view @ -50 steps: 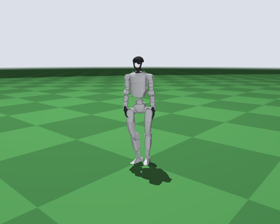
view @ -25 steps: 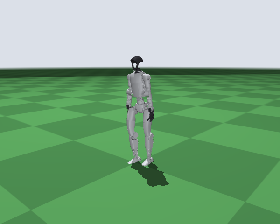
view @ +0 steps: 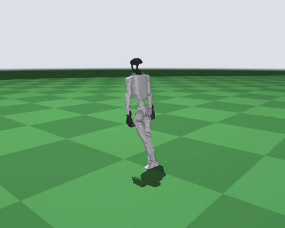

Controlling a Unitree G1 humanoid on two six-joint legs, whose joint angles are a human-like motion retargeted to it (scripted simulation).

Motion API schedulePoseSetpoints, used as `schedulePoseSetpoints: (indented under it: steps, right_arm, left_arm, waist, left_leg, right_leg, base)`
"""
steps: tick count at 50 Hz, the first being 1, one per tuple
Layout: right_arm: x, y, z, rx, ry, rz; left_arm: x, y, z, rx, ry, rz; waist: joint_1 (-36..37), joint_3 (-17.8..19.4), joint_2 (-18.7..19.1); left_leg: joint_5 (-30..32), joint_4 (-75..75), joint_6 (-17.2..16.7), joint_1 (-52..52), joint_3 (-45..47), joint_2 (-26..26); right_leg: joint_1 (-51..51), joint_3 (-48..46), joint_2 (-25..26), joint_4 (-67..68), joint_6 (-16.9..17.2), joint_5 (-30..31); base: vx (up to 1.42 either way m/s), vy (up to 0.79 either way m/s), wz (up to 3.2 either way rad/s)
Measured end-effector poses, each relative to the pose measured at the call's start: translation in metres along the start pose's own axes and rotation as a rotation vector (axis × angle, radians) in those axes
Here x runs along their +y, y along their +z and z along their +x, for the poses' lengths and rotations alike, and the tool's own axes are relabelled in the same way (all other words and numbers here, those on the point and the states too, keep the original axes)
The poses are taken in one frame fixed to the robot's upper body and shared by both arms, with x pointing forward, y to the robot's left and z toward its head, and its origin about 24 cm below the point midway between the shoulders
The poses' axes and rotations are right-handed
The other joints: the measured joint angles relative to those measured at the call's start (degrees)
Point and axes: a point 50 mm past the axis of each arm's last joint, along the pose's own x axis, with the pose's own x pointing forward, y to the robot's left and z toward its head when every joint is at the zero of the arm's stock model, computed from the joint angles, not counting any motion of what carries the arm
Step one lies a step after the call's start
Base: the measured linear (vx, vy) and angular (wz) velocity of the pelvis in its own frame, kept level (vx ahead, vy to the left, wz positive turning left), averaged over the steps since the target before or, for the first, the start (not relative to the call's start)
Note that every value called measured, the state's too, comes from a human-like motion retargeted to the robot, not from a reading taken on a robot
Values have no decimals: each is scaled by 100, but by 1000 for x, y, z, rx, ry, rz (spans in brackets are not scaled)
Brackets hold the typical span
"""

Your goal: In place motions

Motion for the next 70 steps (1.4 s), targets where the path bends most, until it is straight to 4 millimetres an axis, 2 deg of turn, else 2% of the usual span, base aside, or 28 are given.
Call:
schedulePoseSetpoints:
  steps: [3, 7, 13, 16, 20, 23, 28, 30, 32, 35, 36, 38, 40, 42, 45, 48, 50, 53, 54, 55, 57, 58, 60, 63, 65, 68, 70]
  right_arm:
    - [-5, -21, 0, 48, -39, 132]
    - [-6, -45, -1, 108, -79, 294]
    - [13, -82, 0, 204, -25, 460]
    - [25, -86, 2, 210, 20, 464]
    - [36, -77, 5, 175, 70, 413]
    - [38, -66, 7, 149, 86, 342]
    - [34, -42, 8, 89, 60, 158]
    - [32, -31, 8, 62, 45, 82]
    - [31, -20, 8, 40, 37, 19]
    - [28, -4, 6, 17, 44, -55]
    - [26, 2, 5, 13, 47, -80]
    - [22, 14, 2, -1, 46, -131]
    - [19, 30, -1, -28, 35, -181]
    - [17, 47, -4, -72, 22, -220]
    - [18, 67, -8, -132, 22, -261]
    - [24, 73, -9, -170, 40, -276]
    - [28, 72, -8, -180, 51, -274]
    - [32, 61, -4, -158, 67, -255]
    - [33, 53, -2, -137, 76, -239]
    - [35, 45, 0, -112, 85, -218]
    - [40, 26, 3, -40, 96, -139]
    - [43, 16, 5, -10, 97, -81]
    - [45, 1, 7, 21, 97, 66]
    - [38, -22, 6, 60, 112, 251]
    - [37, -44, 6, 118, 115, 332]
    - [32, -69, 4, 206, 59, 315]
    - [28, -80, 2, 252, 11, 276]
  left_arm:
    - [-7, 12, -1, -28, -10, -3]
    - [-18, 44, -5, -121, -49, 23]
    - [-42, 85, -14, -253, -105, 78]
    - [-56, 96, -18, -292, -152, 84]
    - [-65, 102, -20, -312, -191, 101]
    - [-65, 96, -18, -295, -190, 116]
    - [-56, 66, -9, -209, -163, 92]
    - [-50, 50, -5, -160, -147, 67]
    - [-43, 33, -2, -113, -123, 38]
    - [-34, 11, 1, -53, -88, -4]
    - [-33, 4, 2, -35, -84, -24]
    - [-36, -7, 3, -5, -84, -72]
    - [-43, -15, 4, 10, -98, -126]
    - [-51, -17, 4, 7, -118, -167]
    - [-59, -21, 4, 11, -142, -188]
    - [-65, -25, 4, 25, -154, -175]
    - [-66, -25, 4, 28, -155, -162]
    - [-63, -21, 4, 13, -146, -142]
    - [-62, -20, 4, 7, -142, -139]
    - [-60, -20, 4, 2, -138, -138]
    - [-56, -21, 5, -7, -148, -151]
    - [-54, -19, 5, -18, -153, -154]
    - [-50, -5, 4, -64, -149, -139]
    - [-42, 21, 1, -149, -133, -100]
    - [-38, 31, 0, -180, -123, -63]
    - [-37, 40, -2, -207, -116, -78]
    - [-39, 45, -3, -216, -126, -99]
  waist:
    - [-333, -32, 177]
    - [-711, 39, 441]
    - [-775, -118, 658]
    - [-858, -152, 770]
    - [-999, -36, 815]
    - [-948, -30, 749]
    - [-890, -157, 498]
    - [-917, -247, 255]
    - [-851, -373, -120]
    - [-474, -440, -609]
    - [-351, -380, -627]
    - [-130, -200, -666]
    - [106, 65, -750]
    - [337, 360, -823]
    - [518, 622, -873]
    - [640, 677, -847]
    - [800, 757, -804]
    - [1042, 921, -540]
    - [1034, 896, -471]
    - [985, 836, -422]
    - [487, 574, -338]
    - [481, 465, -362]
    - [179, 463, -306]
    - [1052, 426, -408]
    - [465, 281, -377]
    - [256, 47, -331]
    - [146, 20, -321]
  left_leg:
    - [20, 78, -25, -27, 83, 81]
    - [8, 130, -85, 10, 223, 152]
    - [29, 120, -201, -57, 380, 141]
    - [82, 138, -256, -84, 421, 176]
    - [248, 261, -314, 14, 321, 269]
    - [446, 375, -366, 151, 356, 294]
    - [918, 787, -214, 375, 318, 340]
    - [1208, 1228, 54, 425, 129, 398]
    - [1478, 2098, 556, 277, -321, 558]
    - [1778, 4062, 1493, -467, -1513, 1134]
    - [1912, 4506, 1580, -755, -2111, 1231]
    - [2058, 5091, 1501, -1224, -3363, 1095]
    - [2077, 5370, 1297, -1503, -4401, 585]
    - [1794, 5503, 1301, -1570, -4721, 367]
    - [935, 5298, 1467, -1628, -4861, 180]
    - [338, 4468, 1361, -1712, -5220, -178]
    - [224, 3578, 1144, -1586, -5548, -414]
    - [430, 1770, 744, -1014, -5824, -416]
    - [587, 1372, 765, -856, -5961, -466]
    - [759, 1080, 875, -715, -6130, -560]
    - [852, 1018, 647, -803, -5974, -338]
    - [988, 912, 514, -868, -5934, -295]
    - [1040, 684, 584, -750, -5893, -302]
    - [995, 298, 660, -435, -5169, -293]
    - [1125, 153, 667, -474, -5779, -432]
    - [1151, 65, 693, -581, -5811, -458]
    - [1145, 83, 722, -619, -5862, -474]
  right_leg:
    - [-173, 444, 74, -124, -84, 68]
    - [-189, 598, 225, -301, -53, 101]
    - [-366, 827, 254, -317, -18, 66]
    - [-433, 859, 236, -255, 21, 11]
    - [-412, 973, 228, -203, -19, -54]
    - [-395, 1177, 202, -186, -47, -93]
    - [-392, 1632, 43, -186, -40, -159]
    - [-367, 1834, -177, -173, -7, -183]
    - [-375, 2117, -535, -102, 43, -204]
    - [-424, 2664, -881, 14, 52, -208]
    - [-403, 2806, -804, -5, 18, -182]
    - [-337, 3117, -668, -49, -57, -95]
    - [-243, 3520, -604, -86, -128, 14]
    - [-162, 3918, -564, -98, -188, 99]
    - [-133, 4304, -567, -71, -227, 195]
    - [-218, 4639, -500, -63, -258, 282]
    - [-199, 4872, -344, -102, -297, 346]
    - [-29, 5085, 160, -202, -349, 421]
    - [22, 5124, 293, -260, -353, 441]
    - [62, 5161, 392, -327, -351, 461]
    - [30, 4990, 440, -440, -345, 485]
    - [-37, 5118, 456, -470, -355, 517]
    - [4, 4928, 460, -493, -332, 504]
    - [-45, 5855, 598, -354, -269, 403]
    - [-105, 5243, 483, -396, -298, 450]
    - [-202, 5084, 405, -419, -185, 441]
    - [-173, 5005, 410, -483, -165, 455]
  base:
    - [-17, 30, -72]
    - [-17, 22, -26]
    - [-15, 14, -31]
    - [-17, 8, -10]
    - [-19, 9, -21]
    - [-14, 12, -62]
    - [-5, 8, -65]
    - [0, 2, -58]
    - [-2, 1, -87]
    - [1, -1, -151]
    - [-1, 0, -173]
    - [-8, 4, -184]
    - [-13, 10, -217]
    - [-16, 9, -227]
    - [-11, 5, -184]
    - [-5, -2, -156]
    - [0, -5, -177]
    - [12, -9, -172]
    - [25, -11, -119]
    - [30, -14, -26]
    - [28, -18, 13]
    - [15, -18, -15]
    - [4, -12, -7]
    - [10, -7, -185]
    - [20, -11, 147]
    - [15, -13, 86]
    - [6, -11, 16]
